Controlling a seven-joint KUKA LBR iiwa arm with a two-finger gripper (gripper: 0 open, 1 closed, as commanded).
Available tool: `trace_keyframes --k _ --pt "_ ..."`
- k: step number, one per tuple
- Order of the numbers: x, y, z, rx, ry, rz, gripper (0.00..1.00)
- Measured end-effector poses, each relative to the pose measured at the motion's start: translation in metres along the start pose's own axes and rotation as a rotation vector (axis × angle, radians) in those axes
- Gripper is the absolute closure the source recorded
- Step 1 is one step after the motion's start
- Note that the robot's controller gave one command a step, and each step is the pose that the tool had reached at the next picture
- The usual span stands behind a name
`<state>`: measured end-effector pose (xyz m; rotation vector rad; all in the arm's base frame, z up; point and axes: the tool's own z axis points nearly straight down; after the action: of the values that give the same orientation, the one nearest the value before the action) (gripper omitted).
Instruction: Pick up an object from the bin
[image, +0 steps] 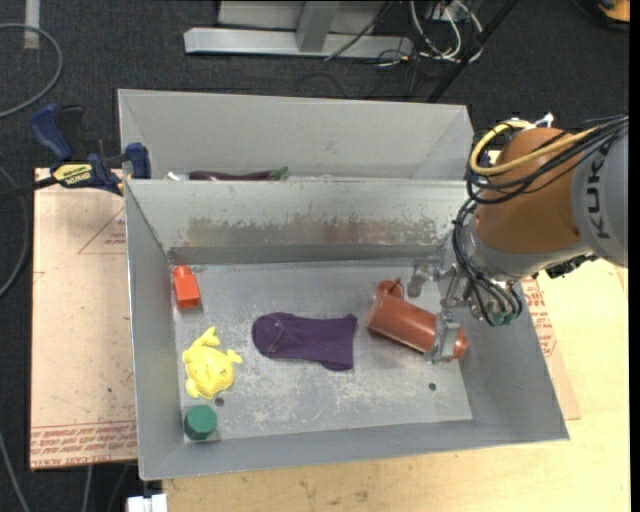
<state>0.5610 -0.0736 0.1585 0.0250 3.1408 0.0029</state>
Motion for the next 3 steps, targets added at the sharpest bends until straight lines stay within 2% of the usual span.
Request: trace_keyframes --k 1,2,3 --pt "-0.018 -0.009 0.022 0.000 -0.005 0.089 0.00" --pt "-0.005 0.004 0.088 -0.001 -0.003 0.139 0.00" --pt "-0.006 -0.002 0.089 -0.002 -0.007 0.199 1.00"
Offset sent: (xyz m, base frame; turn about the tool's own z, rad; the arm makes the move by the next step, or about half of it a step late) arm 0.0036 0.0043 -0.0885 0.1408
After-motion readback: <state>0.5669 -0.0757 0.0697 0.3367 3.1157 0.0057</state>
